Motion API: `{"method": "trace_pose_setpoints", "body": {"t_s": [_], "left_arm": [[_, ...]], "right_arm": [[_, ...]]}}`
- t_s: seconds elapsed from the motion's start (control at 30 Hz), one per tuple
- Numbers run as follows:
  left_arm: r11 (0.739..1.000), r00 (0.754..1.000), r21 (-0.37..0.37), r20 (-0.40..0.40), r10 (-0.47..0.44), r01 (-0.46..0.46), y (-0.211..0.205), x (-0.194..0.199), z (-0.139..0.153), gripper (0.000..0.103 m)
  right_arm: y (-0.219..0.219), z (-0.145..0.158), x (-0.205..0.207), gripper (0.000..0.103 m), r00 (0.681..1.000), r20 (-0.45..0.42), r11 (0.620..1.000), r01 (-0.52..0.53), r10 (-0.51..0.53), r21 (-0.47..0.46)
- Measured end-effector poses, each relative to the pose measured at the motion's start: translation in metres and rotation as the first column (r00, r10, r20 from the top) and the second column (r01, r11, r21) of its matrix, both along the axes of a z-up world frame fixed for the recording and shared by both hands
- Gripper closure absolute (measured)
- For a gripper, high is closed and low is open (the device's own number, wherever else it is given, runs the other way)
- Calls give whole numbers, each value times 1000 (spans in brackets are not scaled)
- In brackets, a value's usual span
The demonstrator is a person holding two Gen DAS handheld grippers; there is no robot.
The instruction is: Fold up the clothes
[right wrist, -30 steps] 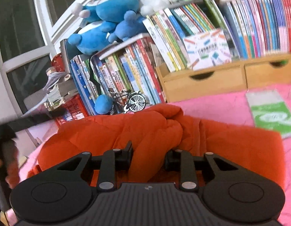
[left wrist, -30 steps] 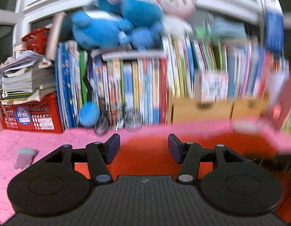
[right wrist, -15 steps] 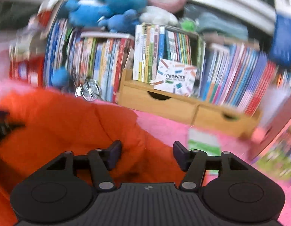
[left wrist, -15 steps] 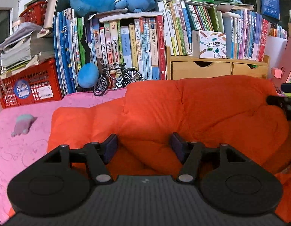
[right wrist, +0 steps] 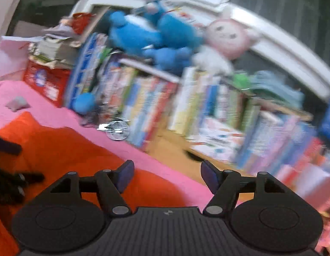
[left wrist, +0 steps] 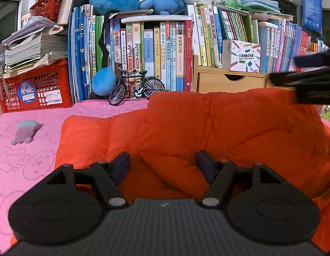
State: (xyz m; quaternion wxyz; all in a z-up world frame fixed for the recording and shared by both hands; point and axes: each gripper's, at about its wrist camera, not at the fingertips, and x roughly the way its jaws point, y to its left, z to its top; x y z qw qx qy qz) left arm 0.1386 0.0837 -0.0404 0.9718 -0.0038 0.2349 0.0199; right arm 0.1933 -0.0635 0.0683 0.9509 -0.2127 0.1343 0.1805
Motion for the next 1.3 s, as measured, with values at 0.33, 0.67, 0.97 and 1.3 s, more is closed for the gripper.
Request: {"method": "trace_pose_setpoints", "body": {"t_s": [0.33,0.67,0.97,1.3], "left_arm": [[999,1000,-40,4,3,-3,4,-1,5,27],[993,992,116,123,21,-35,-27,33,62,24],[986,996,155,-52,69,-60,-22,73,0,15],[995,991,84,-119,55,-45,-8,80,-2,9]], "right_arm": [[-14,-64,43,48,979,-191,982,102,-72,157],[-12,-70,43,25,979,-187,984,111,-84,139],[-40,-72,61,0,944,-321,942,178,-81,286],[-37,-73,62,0,939,-331,945,188,-93,268]]}}
